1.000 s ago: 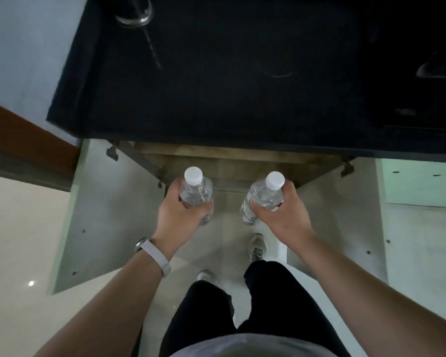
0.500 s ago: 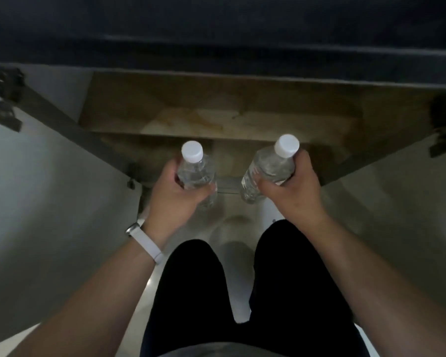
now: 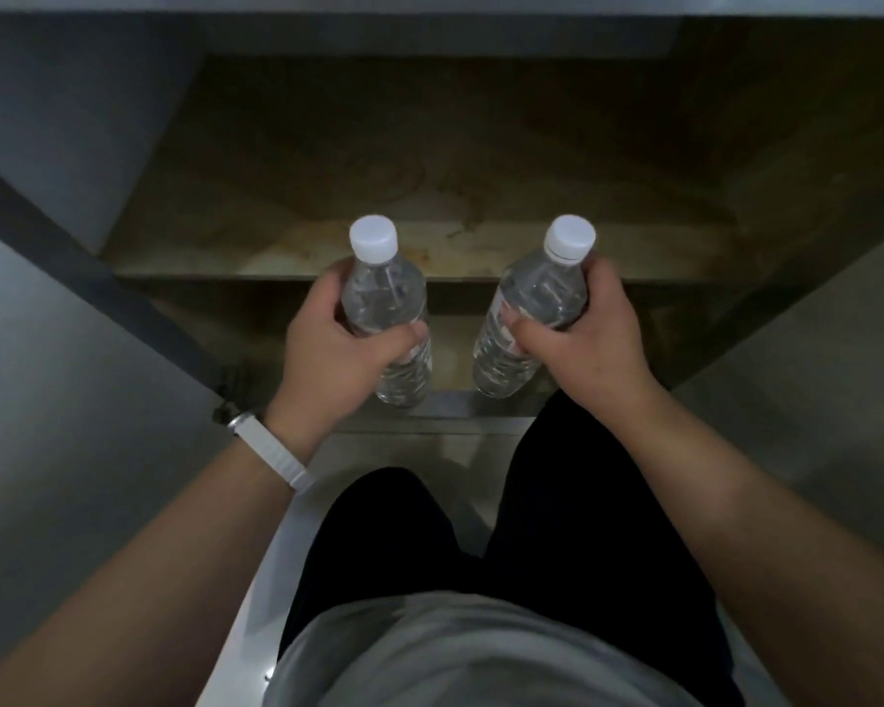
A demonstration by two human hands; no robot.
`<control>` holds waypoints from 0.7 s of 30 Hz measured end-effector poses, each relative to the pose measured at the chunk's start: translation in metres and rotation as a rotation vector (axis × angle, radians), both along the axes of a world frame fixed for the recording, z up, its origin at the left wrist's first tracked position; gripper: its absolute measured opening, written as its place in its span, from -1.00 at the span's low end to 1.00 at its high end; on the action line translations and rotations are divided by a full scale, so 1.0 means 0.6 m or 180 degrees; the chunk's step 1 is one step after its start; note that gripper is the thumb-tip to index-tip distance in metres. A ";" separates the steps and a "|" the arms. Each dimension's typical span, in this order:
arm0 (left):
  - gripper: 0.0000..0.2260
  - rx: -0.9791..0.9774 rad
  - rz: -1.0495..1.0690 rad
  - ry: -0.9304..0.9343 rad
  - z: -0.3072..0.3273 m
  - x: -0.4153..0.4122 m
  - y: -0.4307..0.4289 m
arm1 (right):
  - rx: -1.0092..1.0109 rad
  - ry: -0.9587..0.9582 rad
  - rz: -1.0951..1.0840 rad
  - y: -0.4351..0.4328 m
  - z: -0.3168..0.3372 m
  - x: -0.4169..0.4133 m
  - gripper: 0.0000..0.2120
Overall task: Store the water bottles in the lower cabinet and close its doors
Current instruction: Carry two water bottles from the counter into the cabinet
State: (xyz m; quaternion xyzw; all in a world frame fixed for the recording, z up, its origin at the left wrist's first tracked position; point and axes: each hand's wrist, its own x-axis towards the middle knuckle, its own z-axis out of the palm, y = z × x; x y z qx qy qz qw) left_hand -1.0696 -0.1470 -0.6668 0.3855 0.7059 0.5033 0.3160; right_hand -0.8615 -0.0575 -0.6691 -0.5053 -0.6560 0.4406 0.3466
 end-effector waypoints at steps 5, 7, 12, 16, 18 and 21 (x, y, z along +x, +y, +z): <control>-0.46 0.0312 -0.0232 0.0035 0.068 -0.008 0.041 | 0.0155 0.0103 -0.0263 0.024 0.056 0.004 -0.41; -0.46 0.0408 -0.0354 0.0116 0.089 -0.013 0.059 | 0.0247 0.0099 -0.0356 0.039 0.078 -0.001 -0.42; -0.46 0.0627 -0.0369 0.0198 0.106 -0.021 0.107 | 0.0501 0.0065 -0.0550 0.078 0.109 -0.016 -0.41; -0.42 0.0797 -0.0325 0.0193 0.100 -0.016 0.140 | 0.0518 0.0017 -0.0587 0.102 0.102 -0.031 -0.43; -0.42 0.0805 -0.0305 0.0166 0.092 -0.013 0.156 | 0.0505 0.0036 -0.0564 0.109 0.095 -0.038 -0.44; -0.40 0.0773 -0.0232 0.0168 0.076 -0.009 0.172 | 0.0554 0.0077 -0.0538 0.115 0.085 -0.047 -0.41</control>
